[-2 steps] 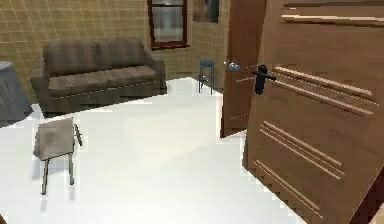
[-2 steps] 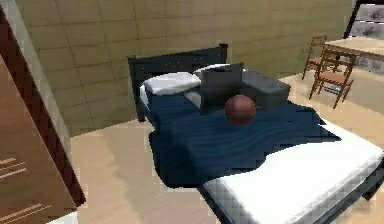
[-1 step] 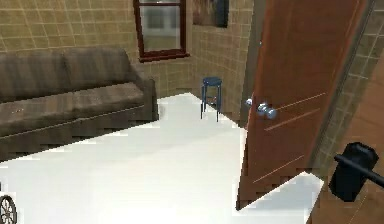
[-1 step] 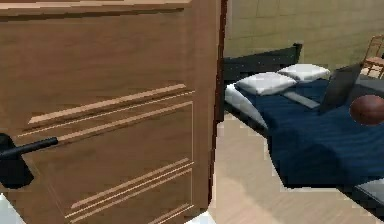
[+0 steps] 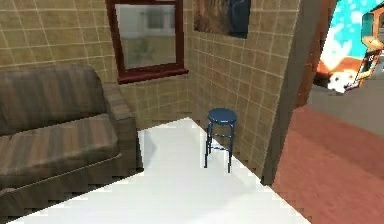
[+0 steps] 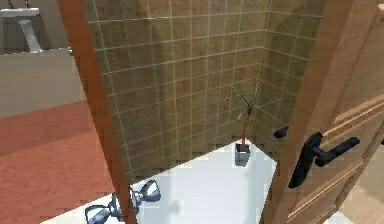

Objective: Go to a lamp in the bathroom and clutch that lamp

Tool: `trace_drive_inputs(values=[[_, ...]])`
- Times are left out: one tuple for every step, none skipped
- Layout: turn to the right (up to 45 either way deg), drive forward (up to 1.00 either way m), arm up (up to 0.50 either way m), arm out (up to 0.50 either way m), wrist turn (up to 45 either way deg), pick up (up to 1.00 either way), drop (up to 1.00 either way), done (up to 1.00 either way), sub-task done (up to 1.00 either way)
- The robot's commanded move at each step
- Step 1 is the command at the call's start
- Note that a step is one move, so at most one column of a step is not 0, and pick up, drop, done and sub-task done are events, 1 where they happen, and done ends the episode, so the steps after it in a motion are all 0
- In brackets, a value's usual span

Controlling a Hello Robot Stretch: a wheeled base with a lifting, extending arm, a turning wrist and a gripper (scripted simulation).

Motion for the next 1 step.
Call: trace_drive_inputs(values=[[-9.0,0.0,0.0,0.0,0.0,0.0,0.0,0.0,0.0]])
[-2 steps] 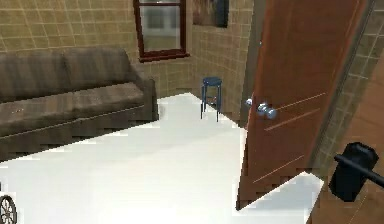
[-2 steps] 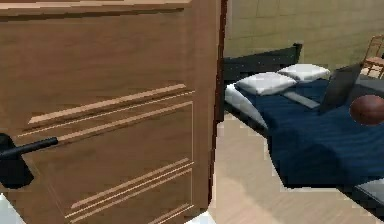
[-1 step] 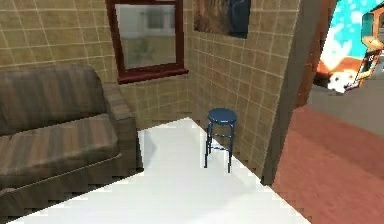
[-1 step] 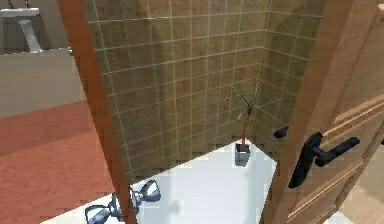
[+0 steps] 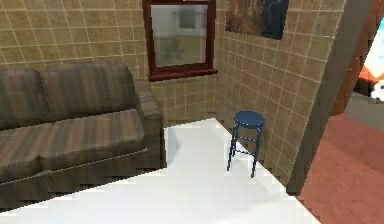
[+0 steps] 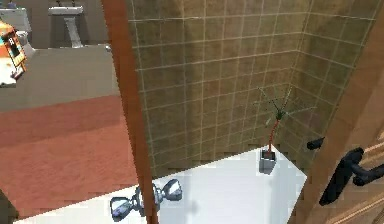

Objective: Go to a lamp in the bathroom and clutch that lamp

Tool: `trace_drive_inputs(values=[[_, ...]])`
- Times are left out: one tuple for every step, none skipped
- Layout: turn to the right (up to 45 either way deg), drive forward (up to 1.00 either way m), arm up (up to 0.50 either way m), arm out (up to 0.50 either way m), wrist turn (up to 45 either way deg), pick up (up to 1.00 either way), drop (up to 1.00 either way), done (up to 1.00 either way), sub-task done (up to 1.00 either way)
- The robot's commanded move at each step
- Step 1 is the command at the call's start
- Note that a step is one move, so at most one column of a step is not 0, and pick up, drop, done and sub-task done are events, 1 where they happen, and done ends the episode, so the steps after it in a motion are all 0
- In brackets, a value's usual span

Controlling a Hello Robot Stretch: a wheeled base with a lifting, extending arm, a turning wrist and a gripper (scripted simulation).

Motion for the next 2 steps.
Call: trace_drive_inputs(values=[[-3.0,0.0,0.0,0.0,0.0,0.0,0.0,0.0,0.0],[0.0,0.15,0.0,0.0,0.0,0.0,0.0,0.0,0.0]])
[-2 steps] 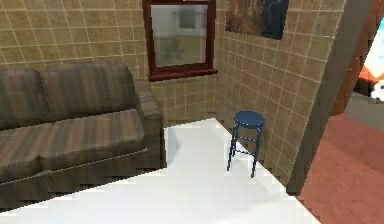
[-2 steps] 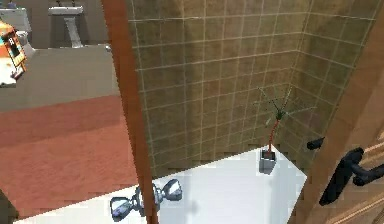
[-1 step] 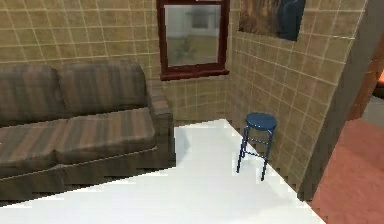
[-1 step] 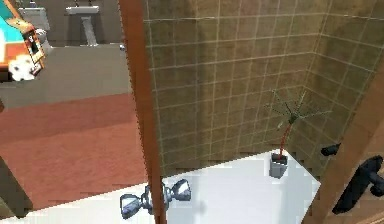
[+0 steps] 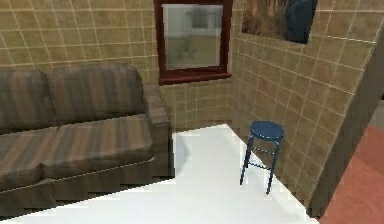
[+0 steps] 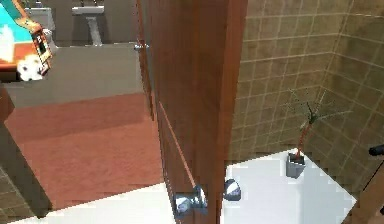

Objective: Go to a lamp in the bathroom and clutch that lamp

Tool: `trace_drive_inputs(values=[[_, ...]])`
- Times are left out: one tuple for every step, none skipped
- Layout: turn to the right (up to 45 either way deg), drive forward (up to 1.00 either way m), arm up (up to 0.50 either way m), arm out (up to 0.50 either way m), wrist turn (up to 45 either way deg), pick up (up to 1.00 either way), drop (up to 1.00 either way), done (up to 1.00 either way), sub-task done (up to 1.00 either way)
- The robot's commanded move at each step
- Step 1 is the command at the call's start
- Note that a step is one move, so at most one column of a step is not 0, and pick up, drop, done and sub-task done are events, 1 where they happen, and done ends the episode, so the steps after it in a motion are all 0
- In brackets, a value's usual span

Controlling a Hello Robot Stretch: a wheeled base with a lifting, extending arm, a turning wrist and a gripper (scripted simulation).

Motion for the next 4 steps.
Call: trace_drive_inputs(values=[[24.0,0.0,0.0,0.0,0.0,0.0,0.0,0.0,0.0],[0.0,0.25,0.0,0.0,0.0,0.0,0.0,0.0,0.0],[36.0,0.0,0.0,0.0,0.0,0.0,0.0,0.0,0.0],[0.0,1.0,0.0,0.0,0.0,0.0,0.0,0.0,0.0]])
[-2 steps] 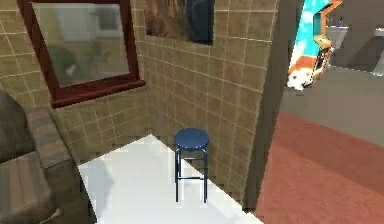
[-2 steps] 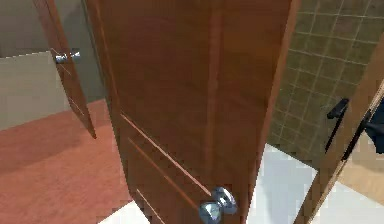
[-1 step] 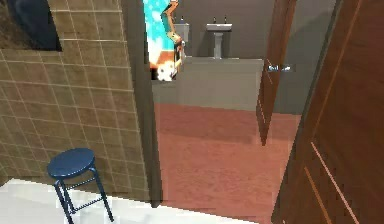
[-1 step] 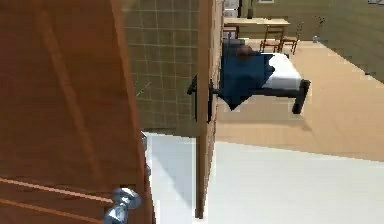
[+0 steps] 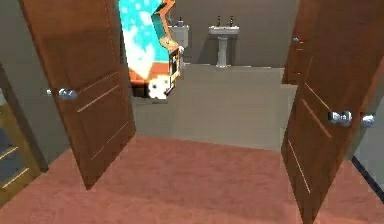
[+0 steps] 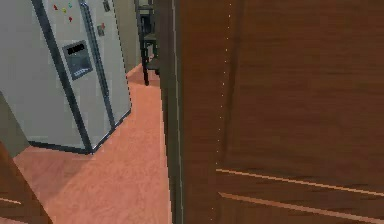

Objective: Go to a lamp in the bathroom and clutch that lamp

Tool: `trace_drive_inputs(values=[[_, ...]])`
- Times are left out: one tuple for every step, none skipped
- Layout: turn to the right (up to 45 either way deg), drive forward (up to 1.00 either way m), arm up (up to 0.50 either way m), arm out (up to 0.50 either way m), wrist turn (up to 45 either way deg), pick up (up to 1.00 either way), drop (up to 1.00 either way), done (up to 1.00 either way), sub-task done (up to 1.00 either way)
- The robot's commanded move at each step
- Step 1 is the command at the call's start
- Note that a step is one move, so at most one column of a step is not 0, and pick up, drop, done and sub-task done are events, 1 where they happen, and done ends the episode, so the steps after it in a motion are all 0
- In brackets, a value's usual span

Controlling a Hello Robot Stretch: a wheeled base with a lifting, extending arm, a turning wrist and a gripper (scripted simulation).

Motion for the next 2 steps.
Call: trace_drive_inputs(values=[[0.0,0.15,0.0,0.0,0.0,0.0,0.0,0.0,0.0],[0.0,1.0,0.0,0.0,0.0,0.0,0.0,0.0,0.0]])
